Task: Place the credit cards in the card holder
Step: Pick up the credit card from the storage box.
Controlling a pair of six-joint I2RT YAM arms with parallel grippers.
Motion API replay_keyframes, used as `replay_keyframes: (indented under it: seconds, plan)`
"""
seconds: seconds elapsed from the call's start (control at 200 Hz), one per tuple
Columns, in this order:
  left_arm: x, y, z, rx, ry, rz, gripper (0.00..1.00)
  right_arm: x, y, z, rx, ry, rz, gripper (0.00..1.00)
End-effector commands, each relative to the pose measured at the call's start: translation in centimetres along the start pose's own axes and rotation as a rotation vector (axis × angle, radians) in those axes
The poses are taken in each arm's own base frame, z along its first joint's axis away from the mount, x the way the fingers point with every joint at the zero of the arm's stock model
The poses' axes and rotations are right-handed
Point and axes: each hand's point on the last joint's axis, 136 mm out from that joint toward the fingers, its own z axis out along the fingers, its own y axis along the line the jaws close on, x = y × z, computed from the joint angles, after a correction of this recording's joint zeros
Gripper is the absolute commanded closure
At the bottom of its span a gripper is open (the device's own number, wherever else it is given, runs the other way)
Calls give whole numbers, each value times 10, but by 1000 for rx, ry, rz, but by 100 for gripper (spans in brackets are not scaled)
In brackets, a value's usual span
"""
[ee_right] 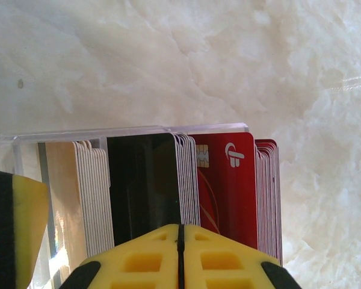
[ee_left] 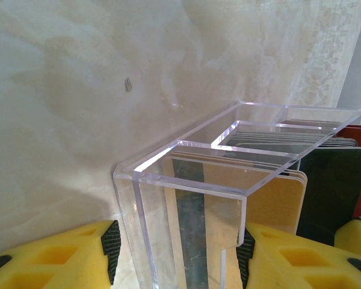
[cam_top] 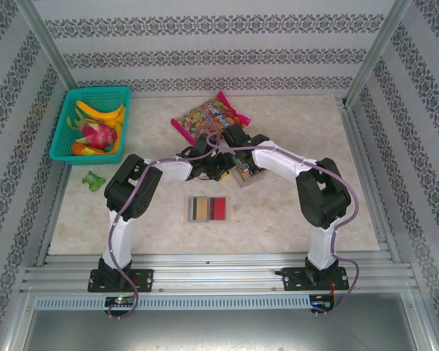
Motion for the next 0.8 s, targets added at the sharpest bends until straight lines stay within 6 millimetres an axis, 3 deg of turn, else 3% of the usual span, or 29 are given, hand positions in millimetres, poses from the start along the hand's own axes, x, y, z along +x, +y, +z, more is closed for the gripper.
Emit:
replay_keyframes:
  seconds: [0.0, 0.13, 0.4, 0.794]
  plan:
    - [-2, 2, 2, 13, 1, -3, 44, -2, -10, -11, 16, -21, 10, 95]
    - [-2, 2, 2, 12, 2, -4, 44, -2, -4, -15, -28, -18, 23, 99]
    - [-2, 2, 2, 13, 1, -3, 44, 2, 22, -15, -197, 10, 67, 98]
    - [-2, 2, 2, 12, 3, -4, 44, 7, 27, -1, -241, 62, 100, 92]
